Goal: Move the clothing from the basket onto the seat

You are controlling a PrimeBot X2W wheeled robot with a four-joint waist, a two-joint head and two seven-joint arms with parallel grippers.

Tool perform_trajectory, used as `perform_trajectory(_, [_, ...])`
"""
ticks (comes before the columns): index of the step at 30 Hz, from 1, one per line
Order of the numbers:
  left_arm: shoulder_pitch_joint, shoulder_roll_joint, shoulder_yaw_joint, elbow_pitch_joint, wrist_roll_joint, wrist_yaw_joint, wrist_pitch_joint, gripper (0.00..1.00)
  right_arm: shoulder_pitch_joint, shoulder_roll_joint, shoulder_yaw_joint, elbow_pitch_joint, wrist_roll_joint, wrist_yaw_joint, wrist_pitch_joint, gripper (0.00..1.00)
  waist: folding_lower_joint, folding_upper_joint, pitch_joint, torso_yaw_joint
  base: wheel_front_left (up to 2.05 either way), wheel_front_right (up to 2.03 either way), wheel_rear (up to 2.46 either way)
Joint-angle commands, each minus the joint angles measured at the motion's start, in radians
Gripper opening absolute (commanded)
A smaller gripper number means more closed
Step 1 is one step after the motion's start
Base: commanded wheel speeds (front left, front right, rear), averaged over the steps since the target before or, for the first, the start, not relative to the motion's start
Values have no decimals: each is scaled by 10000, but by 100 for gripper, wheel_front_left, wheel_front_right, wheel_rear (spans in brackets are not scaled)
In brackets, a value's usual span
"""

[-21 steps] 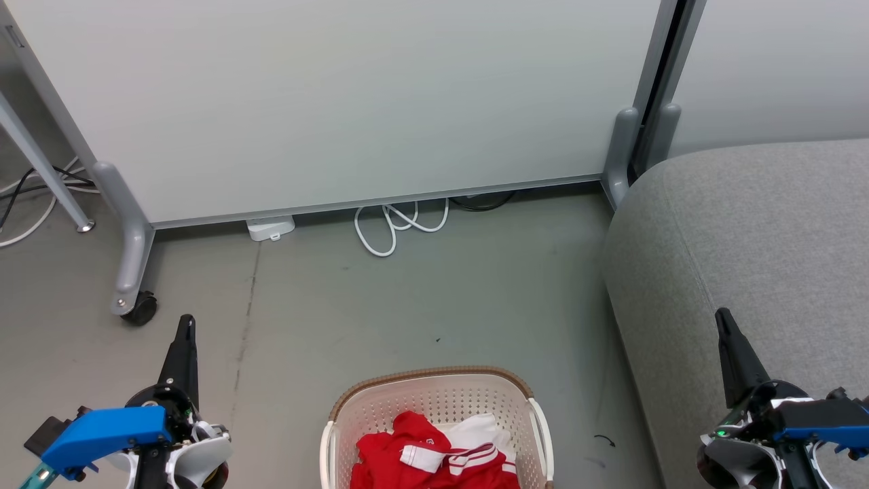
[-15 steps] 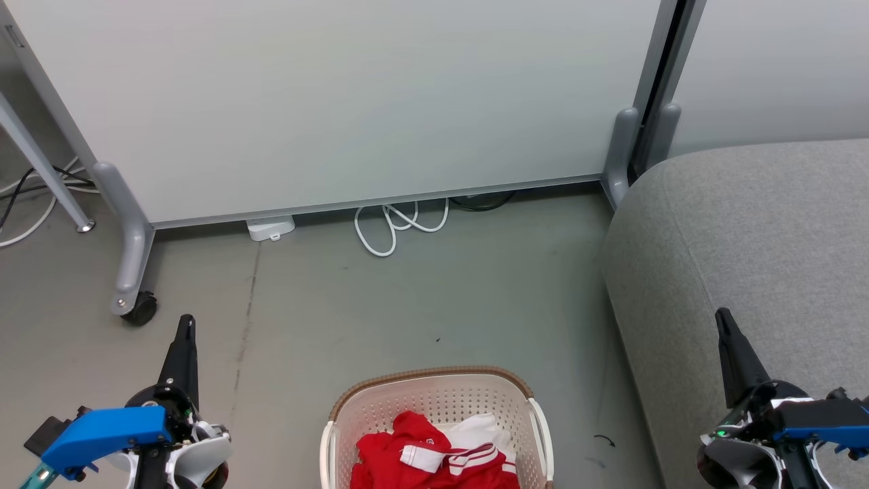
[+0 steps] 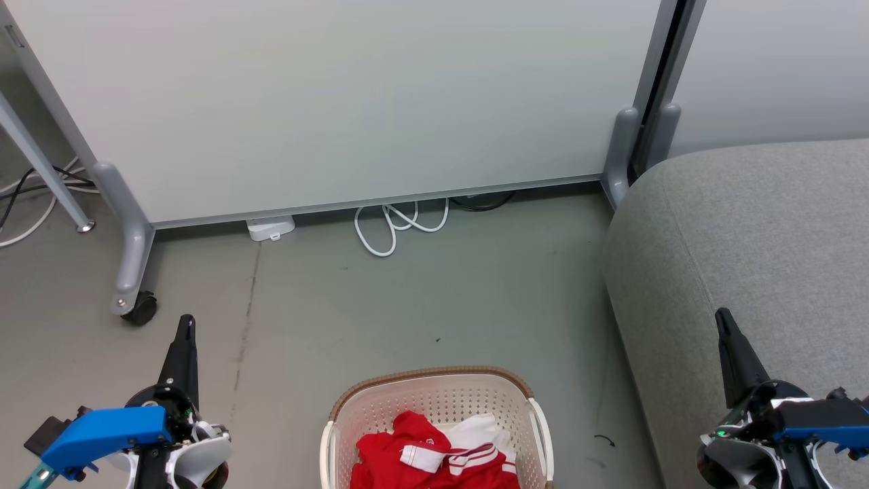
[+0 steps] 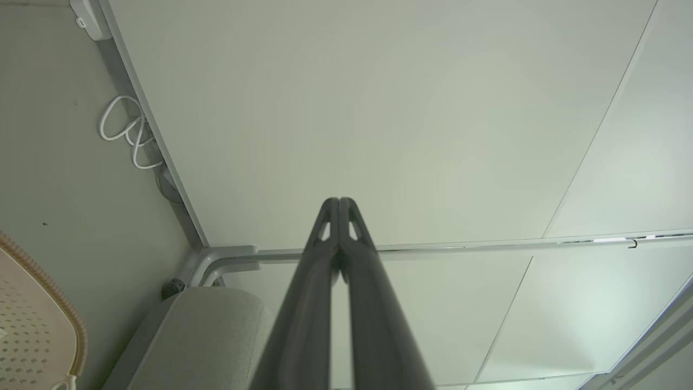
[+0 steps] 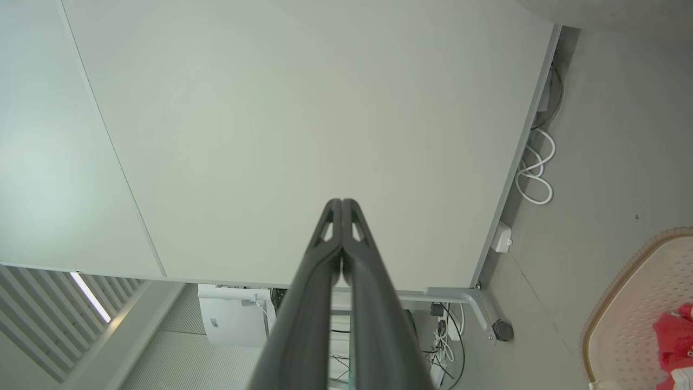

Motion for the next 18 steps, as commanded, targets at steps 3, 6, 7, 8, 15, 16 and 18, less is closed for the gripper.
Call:
perform_trajectory(3, [2,0,-2,11,2,0,-4,100,2,2,5,6,0,0,-3,100,0,0,0,0,0,0,0])
perform_trajectory(6, [300,-44,-10,299,4,0,-13,100,244,38,23,301,0,-13,-6,100,0,0,0,0,0,0,0])
perform_trajectory(7, [425,-67,-11,395,4,0,-15,100,336,50,30,391,0,-15,-7,100,0,0,0,0,0,0,0])
perform_trajectory(8, [420,-66,-45,387,18,0,-66,100,333,49,76,372,-4,-15,-58,100,0,0,0,0,0,0,0])
perform_trajectory(15, [378,-54,-250,347,404,55,-429,100,287,40,333,348,-346,-13,-421,100,0,0,0,2,0,0,0])
perform_trajectory(16, [371,-48,-269,336,566,77,-477,100,277,39,357,349,-446,-12,-469,100,0,0,0,2,0,0,0])
perform_trajectory(18, [365,-41,-316,304,954,132,-574,100,260,37,388,360,-685,-12,-565,100,0,0,2,2,0,0,0])
